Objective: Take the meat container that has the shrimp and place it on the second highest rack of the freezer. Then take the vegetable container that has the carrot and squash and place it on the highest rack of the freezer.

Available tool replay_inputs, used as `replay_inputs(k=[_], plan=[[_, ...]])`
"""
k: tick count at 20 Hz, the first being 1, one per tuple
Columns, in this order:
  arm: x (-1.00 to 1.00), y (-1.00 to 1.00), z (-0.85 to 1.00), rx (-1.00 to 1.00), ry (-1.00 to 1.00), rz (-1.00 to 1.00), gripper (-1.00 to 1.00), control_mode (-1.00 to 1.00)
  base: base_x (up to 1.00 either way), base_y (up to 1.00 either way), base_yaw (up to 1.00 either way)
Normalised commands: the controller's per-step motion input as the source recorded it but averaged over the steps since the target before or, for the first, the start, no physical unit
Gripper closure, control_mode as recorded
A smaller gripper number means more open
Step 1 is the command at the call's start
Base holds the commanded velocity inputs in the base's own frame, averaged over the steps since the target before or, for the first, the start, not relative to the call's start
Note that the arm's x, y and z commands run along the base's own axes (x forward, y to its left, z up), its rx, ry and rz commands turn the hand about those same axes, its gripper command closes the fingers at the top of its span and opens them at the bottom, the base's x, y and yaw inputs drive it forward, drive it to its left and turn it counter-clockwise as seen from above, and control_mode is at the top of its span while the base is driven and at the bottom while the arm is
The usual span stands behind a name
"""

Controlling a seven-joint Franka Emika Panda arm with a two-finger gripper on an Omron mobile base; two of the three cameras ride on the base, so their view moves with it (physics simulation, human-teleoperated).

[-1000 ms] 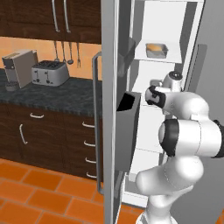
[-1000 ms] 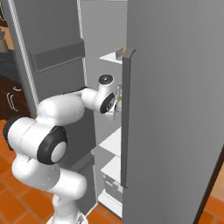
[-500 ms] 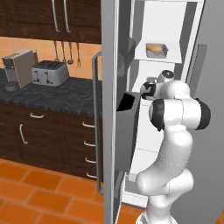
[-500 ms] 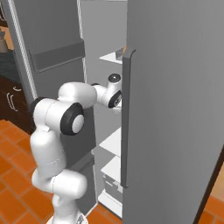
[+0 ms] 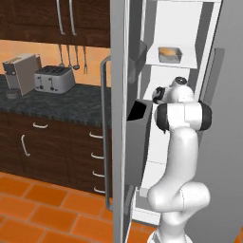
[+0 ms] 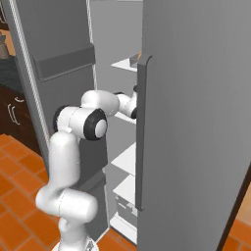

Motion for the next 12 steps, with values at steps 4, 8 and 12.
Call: replay_inputs(k=[4,8,12], plan=[[0.39,-0.14,-0.44,-0.02,0.19,0.00,1.00,-1.00,0.00,0.00,0.00],[-0.48,0.00,-0.04,0.00,-0.08,0.00,-1.00,-1.00,0.00,0.00,0.00],[-1.00,0.01,-0.50,-0.01,-0.30,0.00,-1.00,-1.00,0.00,0.00,0.00]])
